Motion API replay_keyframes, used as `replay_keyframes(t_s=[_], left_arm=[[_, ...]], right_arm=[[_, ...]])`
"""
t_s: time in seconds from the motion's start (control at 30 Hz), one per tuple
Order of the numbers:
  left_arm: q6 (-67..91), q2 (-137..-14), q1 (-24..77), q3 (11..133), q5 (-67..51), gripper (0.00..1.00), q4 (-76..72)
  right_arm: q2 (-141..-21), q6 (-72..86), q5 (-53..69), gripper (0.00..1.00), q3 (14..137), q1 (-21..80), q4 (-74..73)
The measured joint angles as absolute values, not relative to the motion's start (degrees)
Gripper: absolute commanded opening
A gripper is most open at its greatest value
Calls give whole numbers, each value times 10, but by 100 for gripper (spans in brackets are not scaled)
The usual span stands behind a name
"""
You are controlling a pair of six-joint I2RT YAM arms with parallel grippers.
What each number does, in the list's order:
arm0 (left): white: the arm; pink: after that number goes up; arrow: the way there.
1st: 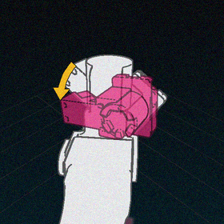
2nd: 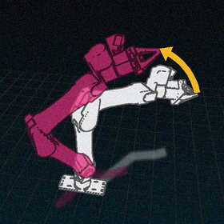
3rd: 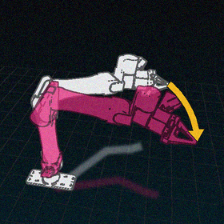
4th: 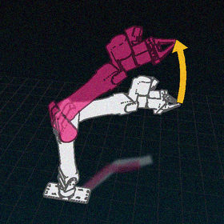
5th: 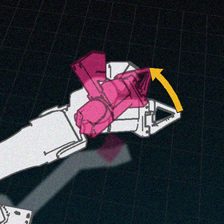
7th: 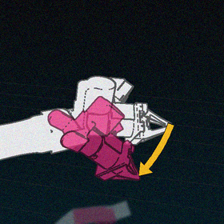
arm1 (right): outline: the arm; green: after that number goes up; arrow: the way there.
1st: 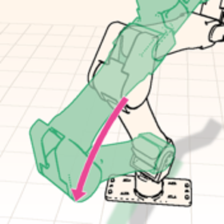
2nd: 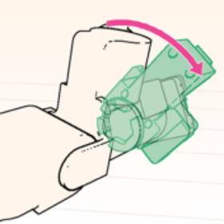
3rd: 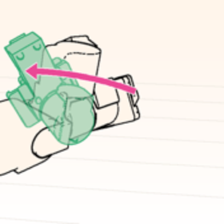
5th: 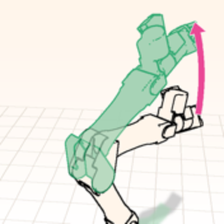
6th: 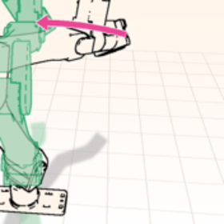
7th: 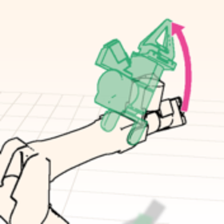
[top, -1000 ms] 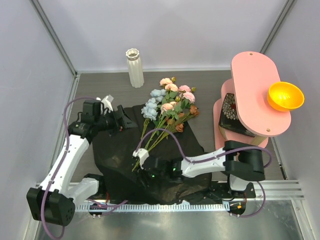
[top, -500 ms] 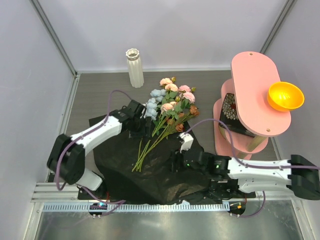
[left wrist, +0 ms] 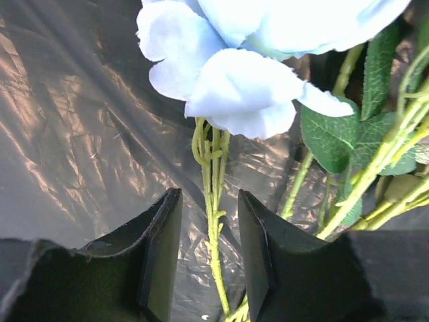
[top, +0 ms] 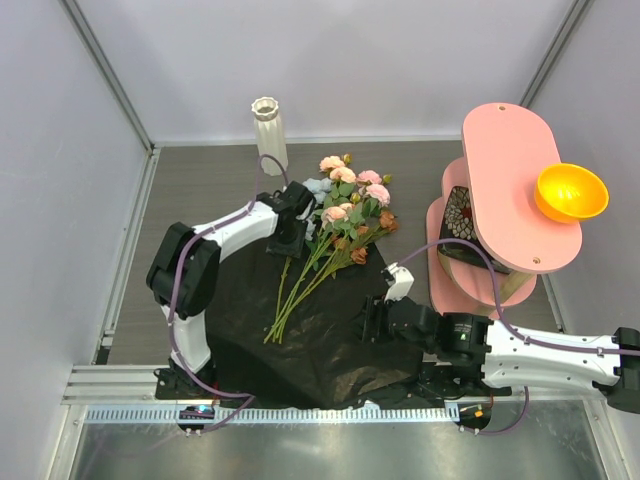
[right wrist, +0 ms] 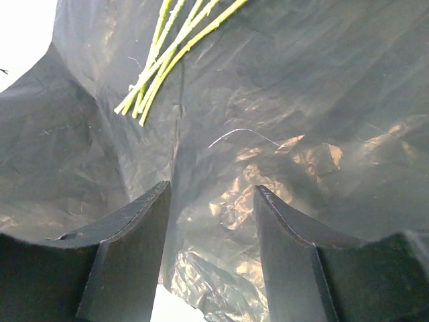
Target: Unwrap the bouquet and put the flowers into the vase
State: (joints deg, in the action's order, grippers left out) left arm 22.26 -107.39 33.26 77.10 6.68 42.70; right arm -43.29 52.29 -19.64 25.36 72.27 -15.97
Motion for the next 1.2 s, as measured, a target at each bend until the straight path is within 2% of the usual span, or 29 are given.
replay_keyframes(t_s=[0.1,0.23,0.3,0.43,0.5,0.73,0.93,1.03,1.07,1.2], left_arm=[[216,-1087,333,777,76,45,436],[206,-1118,333,797,85,27,442],[202,-1134,333,806,87,23,445],[196,-1147,333,821,89,6,450],[194,-1147,333,823,90,0,451],[196,-1112,333,813,125,0,434],[213,-972,333,759,148,0,381],[228,-907,333,738,151,0,346],[235,-890,333,731,151,0,334],[265,-835,333,695,144,0,292]], right_arm=[[-434,527,-196,58,254,723,-170],[-440,527,-189,58,253,723,-172],[-448,527,-183,58,253,723,-172],[-457,522,-172,58,250,723,-172],[-456,517,-170,59,246,723,-171],[-454,468,-172,63,241,722,-165],[-500,411,-131,64,251,686,-108],[-567,390,-95,69,277,659,-78],[-595,380,-82,76,290,654,-68],[-646,349,-46,80,324,632,-38]])
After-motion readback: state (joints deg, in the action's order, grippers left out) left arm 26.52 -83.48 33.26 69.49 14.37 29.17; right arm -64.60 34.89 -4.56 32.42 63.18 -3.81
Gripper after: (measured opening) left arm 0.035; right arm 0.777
